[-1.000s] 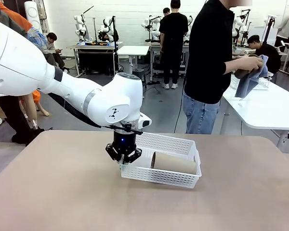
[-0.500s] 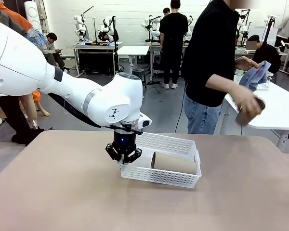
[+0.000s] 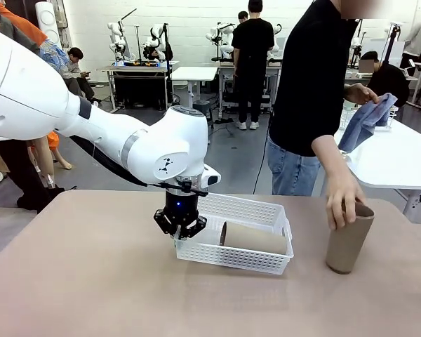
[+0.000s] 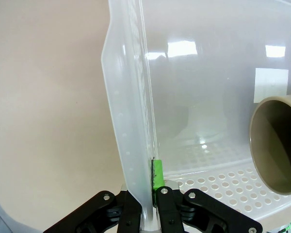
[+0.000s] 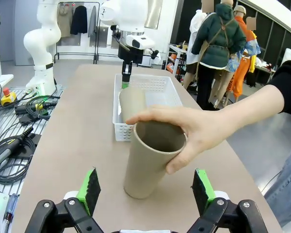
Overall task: Clean and organize the cups into the basket.
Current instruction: Pick up the Reusable plastic cup from the right side of the table and stack it inside the Organizing basket in the center of the table.
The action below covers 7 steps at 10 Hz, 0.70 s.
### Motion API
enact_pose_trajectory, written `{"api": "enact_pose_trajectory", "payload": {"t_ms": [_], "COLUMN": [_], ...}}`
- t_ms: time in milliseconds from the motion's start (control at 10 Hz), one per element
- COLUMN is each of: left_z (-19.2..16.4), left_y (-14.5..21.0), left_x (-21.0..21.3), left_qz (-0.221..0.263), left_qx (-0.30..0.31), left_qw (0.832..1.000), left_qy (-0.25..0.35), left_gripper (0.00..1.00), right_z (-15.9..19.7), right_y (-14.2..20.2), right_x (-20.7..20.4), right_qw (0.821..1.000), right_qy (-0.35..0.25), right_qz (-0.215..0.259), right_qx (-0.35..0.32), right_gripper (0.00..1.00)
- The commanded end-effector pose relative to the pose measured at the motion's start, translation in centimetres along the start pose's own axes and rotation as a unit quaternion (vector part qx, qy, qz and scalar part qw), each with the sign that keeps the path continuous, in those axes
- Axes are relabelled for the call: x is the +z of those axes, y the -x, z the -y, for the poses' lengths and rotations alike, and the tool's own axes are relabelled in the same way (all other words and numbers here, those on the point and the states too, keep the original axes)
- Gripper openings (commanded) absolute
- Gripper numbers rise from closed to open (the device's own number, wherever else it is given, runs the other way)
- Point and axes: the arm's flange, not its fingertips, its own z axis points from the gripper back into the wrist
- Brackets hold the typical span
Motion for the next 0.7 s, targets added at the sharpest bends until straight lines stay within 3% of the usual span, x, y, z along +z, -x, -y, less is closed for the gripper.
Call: {"api": "enact_pose_trajectory", "payload": {"t_ms": [0,500,600], "left_z": [0.2,0.2,0.2], "left_y": [0.2,0.2,0.2], "left_x": [-0.4,-0.4,-0.4], "left_qz": [-0.001,-0.001,-0.001], "left_qx": [-0.007,-0.007,-0.007], "left_qw": [1.0,1.0,1.0], "left_qy": [-0.007,-0.007,-0.007], "left_gripper": [0.0,0.0,0.0], "right_z": [-0.1,0.0,0.5], "right_y": [0.2,0.0,1.5], "right_x": [0.2,0.0,-0.2], "right_qw": [1.0,1.0,1.0], "right_qy": [-0.003,0.0,-0.013], "right_qz": [0.004,0.0,-0.009], "right_qx": [0.006,0.0,-0.014], "right_gripper": [1.0,1.0,1.0]}}
